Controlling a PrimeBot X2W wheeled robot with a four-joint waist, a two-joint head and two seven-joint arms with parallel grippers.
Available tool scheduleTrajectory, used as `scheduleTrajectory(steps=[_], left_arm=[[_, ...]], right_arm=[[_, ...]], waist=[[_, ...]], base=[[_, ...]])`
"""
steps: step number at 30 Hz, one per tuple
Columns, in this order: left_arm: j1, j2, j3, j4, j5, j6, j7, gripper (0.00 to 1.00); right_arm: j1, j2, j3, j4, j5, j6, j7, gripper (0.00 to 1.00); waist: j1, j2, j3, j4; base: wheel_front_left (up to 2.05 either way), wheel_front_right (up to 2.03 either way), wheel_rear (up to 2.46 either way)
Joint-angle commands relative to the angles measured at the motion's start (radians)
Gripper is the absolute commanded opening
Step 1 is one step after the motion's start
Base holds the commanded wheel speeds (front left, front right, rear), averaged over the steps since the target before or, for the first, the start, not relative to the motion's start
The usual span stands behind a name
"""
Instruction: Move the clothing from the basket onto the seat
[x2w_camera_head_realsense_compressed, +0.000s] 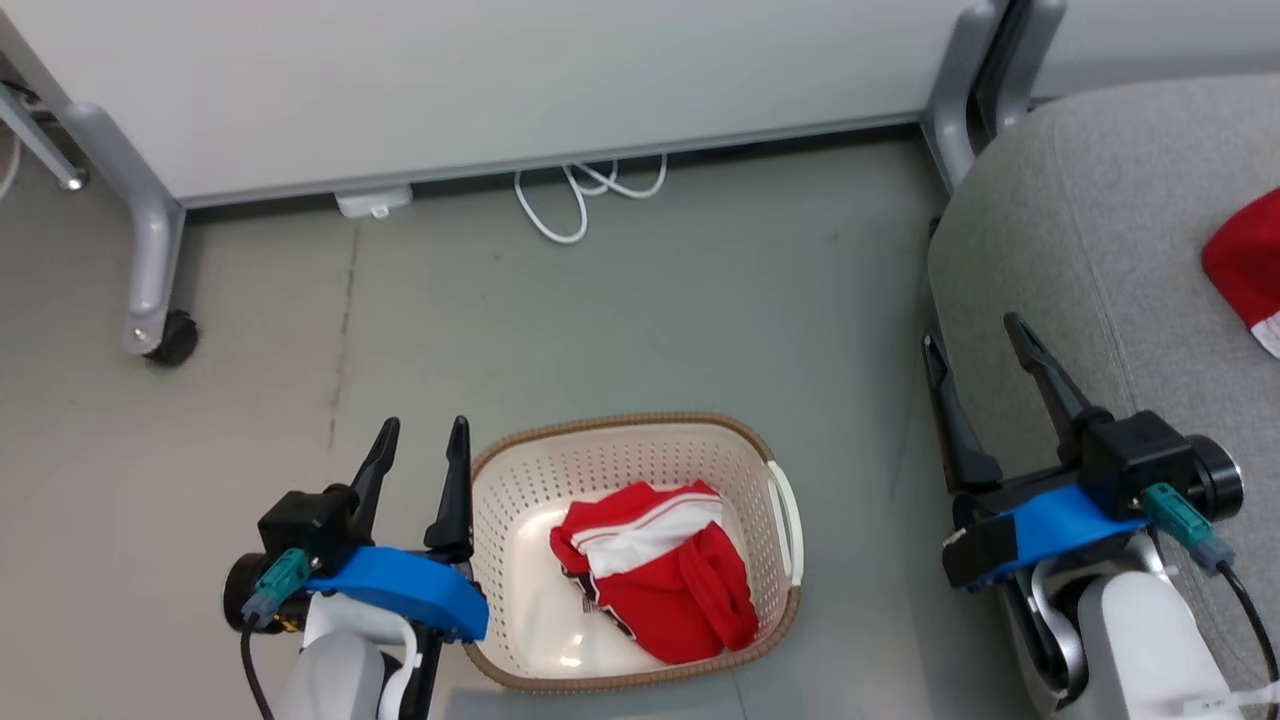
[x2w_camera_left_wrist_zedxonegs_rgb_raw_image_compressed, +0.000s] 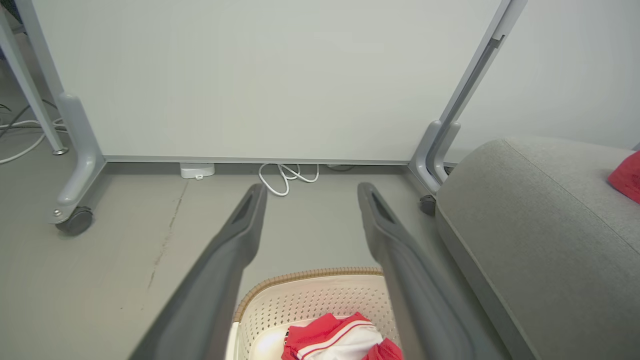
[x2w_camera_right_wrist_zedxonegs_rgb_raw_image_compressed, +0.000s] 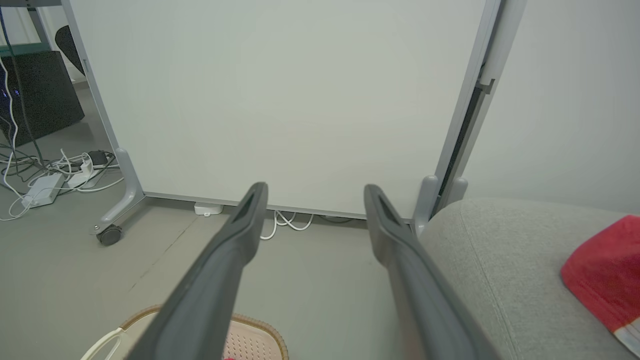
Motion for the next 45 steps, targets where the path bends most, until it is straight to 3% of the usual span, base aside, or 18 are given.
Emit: scheduleTrajectory(steps=[1, 20, 32, 45], left_arm=[[-0.038, 0.003, -0.014, 0.016, -0.005, -0.002, -0.003, 1.00], [-0.384, 0.047, -0.154, 0.425, -0.132, -0.002, 0.017, 1.00], [-0.524, 0.084, -0.154, 0.641, -0.194, 0.023, 0.081, 1.00], [-0.594, 0.085, -0.116, 0.738, -0.247, 0.057, 0.118, 1.00]], right_arm=[[-0.031, -0.003, 0.007, -0.011, -0.003, 0.000, -0.002, 1.00], [-0.195, 0.001, 0.080, -0.067, 0.011, 0.000, -0.048, 1.00], [-0.217, 0.002, 0.117, -0.029, 0.096, 0.000, -0.102, 1.00], [-0.249, 0.002, 0.149, 0.009, 0.150, 0.000, -0.130, 1.00]], waist=[[-0.0001, 0.0000, 0.115, -0.056], [-0.0001, 0.0000, 0.518, -0.210], [-0.0001, 0.0000, 0.654, -0.296], [-0.0001, 0.0000, 0.727, -0.333]], base=[[0.00, 0.00, 0.00], [0.00, 0.00, 0.00], [0.00, 0.00, 0.00], [0.00, 0.00, 0.00]])
